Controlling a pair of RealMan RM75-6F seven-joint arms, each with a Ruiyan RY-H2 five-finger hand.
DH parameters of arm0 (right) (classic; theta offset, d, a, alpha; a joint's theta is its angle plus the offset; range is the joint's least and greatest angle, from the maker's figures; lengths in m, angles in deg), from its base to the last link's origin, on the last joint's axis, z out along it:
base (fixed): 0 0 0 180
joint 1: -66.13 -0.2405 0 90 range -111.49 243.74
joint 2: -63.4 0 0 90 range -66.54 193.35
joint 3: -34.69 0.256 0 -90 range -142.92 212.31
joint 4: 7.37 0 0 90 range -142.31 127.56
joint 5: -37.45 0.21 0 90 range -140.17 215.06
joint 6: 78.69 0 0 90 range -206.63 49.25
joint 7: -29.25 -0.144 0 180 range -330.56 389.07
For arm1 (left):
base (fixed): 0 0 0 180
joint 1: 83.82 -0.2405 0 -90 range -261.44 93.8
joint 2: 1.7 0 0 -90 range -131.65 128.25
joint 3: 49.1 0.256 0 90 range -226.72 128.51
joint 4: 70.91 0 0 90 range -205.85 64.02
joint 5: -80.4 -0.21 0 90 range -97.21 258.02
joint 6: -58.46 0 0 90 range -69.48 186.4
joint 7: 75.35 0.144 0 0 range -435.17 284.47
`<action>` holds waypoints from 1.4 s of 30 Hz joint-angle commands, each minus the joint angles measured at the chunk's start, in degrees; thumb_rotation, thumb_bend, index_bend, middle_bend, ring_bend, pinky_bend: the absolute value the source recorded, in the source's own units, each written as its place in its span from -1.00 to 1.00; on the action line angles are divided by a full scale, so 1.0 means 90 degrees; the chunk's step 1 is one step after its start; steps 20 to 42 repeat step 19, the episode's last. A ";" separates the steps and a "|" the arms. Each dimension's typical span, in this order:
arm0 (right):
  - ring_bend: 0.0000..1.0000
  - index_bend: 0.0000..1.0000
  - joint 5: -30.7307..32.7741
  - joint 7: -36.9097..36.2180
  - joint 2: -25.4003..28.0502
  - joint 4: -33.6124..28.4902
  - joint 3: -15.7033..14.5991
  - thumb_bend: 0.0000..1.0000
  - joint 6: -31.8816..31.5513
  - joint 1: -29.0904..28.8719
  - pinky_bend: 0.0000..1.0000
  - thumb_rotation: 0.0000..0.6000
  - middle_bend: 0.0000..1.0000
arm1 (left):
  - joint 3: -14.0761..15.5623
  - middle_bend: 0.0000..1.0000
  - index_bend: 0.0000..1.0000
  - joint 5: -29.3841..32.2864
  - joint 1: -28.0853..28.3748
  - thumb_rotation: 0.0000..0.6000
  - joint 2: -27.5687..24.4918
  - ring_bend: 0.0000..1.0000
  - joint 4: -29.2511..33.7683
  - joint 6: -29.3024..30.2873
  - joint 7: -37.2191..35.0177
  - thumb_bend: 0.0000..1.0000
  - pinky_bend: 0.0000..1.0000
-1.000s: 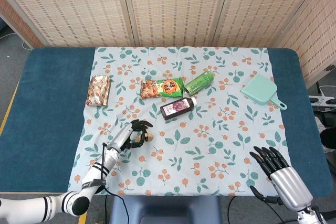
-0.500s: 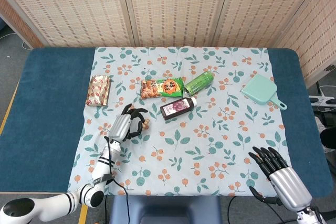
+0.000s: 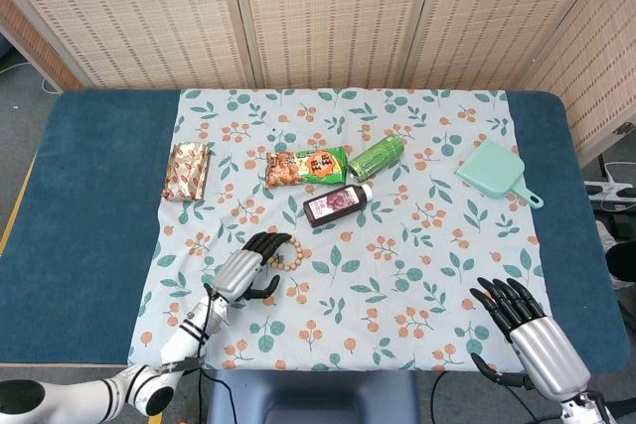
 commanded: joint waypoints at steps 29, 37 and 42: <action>-1.00 -1.00 0.0484 0.0941 -0.0540 0.0057 0.0336 -0.41 -0.0006 0.0142 -1.00 0.01 -1.00 | 0.1579 -1.00 -1.00 -0.2290 -0.2960 1.00 -0.2015 -1.00 -0.0196 0.4497 0.1316 0.00 -1.00; -1.00 -1.00 0.0484 0.0941 -0.0540 0.0057 0.0336 -0.41 -0.0006 0.0142 -1.00 0.01 -1.00 | 0.1579 -1.00 -1.00 -0.2290 -0.2960 1.00 -0.2015 -1.00 -0.0196 0.4497 0.1316 0.00 -1.00; -1.00 -1.00 0.0484 0.0941 -0.0540 0.0057 0.0336 -0.41 -0.0006 0.0142 -1.00 0.01 -1.00 | 0.1579 -1.00 -1.00 -0.2290 -0.2960 1.00 -0.2015 -1.00 -0.0196 0.4497 0.1316 0.00 -1.00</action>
